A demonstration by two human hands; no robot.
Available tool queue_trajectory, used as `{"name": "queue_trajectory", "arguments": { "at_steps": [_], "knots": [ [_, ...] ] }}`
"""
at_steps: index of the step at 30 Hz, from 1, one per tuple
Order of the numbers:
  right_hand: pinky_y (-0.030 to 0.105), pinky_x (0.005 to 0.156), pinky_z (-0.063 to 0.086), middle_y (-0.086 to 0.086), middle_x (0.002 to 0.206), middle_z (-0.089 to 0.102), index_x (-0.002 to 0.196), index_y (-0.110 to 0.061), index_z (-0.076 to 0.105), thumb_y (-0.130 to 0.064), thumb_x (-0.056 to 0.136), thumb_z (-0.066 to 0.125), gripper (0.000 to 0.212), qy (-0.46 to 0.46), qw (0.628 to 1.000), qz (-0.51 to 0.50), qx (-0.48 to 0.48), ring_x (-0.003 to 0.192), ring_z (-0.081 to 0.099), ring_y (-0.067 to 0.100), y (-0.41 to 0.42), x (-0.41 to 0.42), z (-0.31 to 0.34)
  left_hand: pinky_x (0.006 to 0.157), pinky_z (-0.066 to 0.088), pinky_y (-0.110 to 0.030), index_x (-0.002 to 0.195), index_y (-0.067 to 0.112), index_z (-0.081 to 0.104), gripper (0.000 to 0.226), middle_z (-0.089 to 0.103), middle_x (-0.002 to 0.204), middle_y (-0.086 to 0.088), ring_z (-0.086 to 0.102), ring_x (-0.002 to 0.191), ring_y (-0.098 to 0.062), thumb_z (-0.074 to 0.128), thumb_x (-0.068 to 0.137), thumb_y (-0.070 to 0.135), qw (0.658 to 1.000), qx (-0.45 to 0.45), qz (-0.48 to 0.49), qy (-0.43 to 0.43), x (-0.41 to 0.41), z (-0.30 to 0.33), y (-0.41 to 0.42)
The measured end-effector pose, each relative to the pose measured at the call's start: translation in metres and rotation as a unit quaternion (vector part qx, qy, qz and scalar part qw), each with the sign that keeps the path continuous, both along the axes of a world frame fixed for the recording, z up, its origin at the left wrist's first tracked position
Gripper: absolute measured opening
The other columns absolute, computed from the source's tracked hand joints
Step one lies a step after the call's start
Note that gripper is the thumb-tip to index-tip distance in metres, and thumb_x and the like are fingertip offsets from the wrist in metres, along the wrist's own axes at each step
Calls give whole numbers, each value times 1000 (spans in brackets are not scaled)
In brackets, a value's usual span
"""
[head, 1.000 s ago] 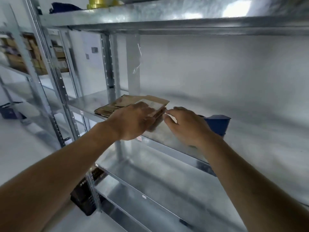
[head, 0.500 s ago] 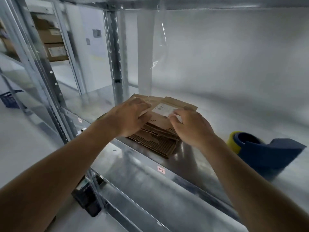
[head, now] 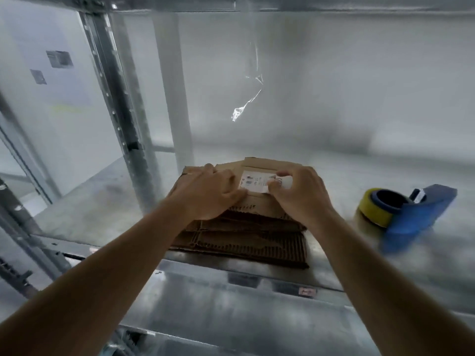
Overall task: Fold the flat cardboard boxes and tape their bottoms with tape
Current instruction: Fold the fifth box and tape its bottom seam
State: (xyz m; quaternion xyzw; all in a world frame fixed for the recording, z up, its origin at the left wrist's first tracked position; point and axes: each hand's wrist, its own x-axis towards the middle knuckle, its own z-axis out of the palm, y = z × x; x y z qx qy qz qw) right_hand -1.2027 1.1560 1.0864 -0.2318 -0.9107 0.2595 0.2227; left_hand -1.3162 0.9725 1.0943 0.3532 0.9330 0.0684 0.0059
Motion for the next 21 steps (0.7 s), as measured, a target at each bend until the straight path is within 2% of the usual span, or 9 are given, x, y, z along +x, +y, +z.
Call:
{"name": "queue_trajectory", "arguments": {
  "at_steps": [3, 6, 9, 11, 12, 15, 17, 20, 21],
  "knots": [
    [28, 85, 41, 6, 130, 64, 126, -25, 71, -50, 91, 70, 42, 19, 999, -43, -16, 116, 60, 21, -4, 5, 4, 96, 50, -56, 143, 43, 39, 93, 51, 128, 2, 53, 116, -27, 20, 73, 101, 998, 49, -3, -38, -8, 0, 1],
    [27, 83, 42, 7, 127, 64, 126, -25, 71, -54, 87, 73, 49, 43, 996, -76, -19, 113, 61, 21, -7, 15, 8, 98, 47, -58, 145, 50, 32, 87, 49, 134, 4, 51, 124, -27, 27, 74, 100, 995, 77, -13, -69, -2, 10, 0],
    [30, 89, 42, 7, 131, 62, 128, -23, 69, -57, 86, 74, 55, 77, 991, -102, -42, 123, 56, 23, -6, 30, 17, 99, 49, -53, 150, 50, 33, 79, 45, 135, 2, 54, 119, -25, 44, 82, 88, 984, 129, -21, -124, 12, 21, 0],
    [31, 92, 43, 3, 132, 63, 129, -24, 68, -58, 85, 75, 57, 104, 987, -111, -55, 125, 55, 22, -3, 43, 23, 96, 53, -49, 147, 53, 37, 81, 50, 133, 4, 59, 116, -23, 50, 76, 91, 971, 181, -39, -151, 22, 27, 3],
    [29, 89, 44, 0, 130, 64, 131, -25, 66, -58, 85, 76, 57, 119, 984, -110, -67, 122, 56, 20, -1, 51, 26, 95, 55, -49, 145, 55, 38, 80, 54, 130, 6, 61, 114, -23, 54, 74, 90, 962, 209, -45, -168, 27, 30, 5],
    [20, 72, 48, -12, 115, 65, 133, -30, 61, -55, 84, 80, 58, 178, 975, -79, -111, 107, 62, 10, 6, 74, 32, 104, 51, -42, 152, 50, 37, 74, 58, 131, 13, 56, 123, -14, 73, 88, 57, 925, 290, -70, -237, 47, 37, 12],
    [18, 71, 50, -15, 113, 66, 134, -33, 59, -53, 82, 82, 60, 218, 965, -60, -133, 105, 64, 7, 11, 88, 34, 109, 47, -38, 158, 50, 25, 89, 55, 141, 11, 50, 131, -10, 80, 88, 42, 909, 306, -92, -266, 59, 43, 16],
    [30, 82, 62, -14, 118, 65, 133, -43, 56, -55, 78, 84, 63, 264, 954, -28, -141, 108, 66, 7, 17, 102, 34, 88, 57, -20, 159, 56, 7, 116, 64, 128, 6, 67, 109, -4, 87, 82, 24, 898, 318, -122, -279, 77, 50, 21],
    [35, 85, 63, -12, 122, 64, 130, -49, 54, -56, 76, 85, 62, 278, 950, -16, -142, 109, 67, 8, 21, 106, 33, 85, 58, -20, 159, 58, 3, 122, 67, 124, 4, 69, 105, -6, 89, 80, 20, 898, 322, -135, -269, 82, 51, 23]
  ]
}}
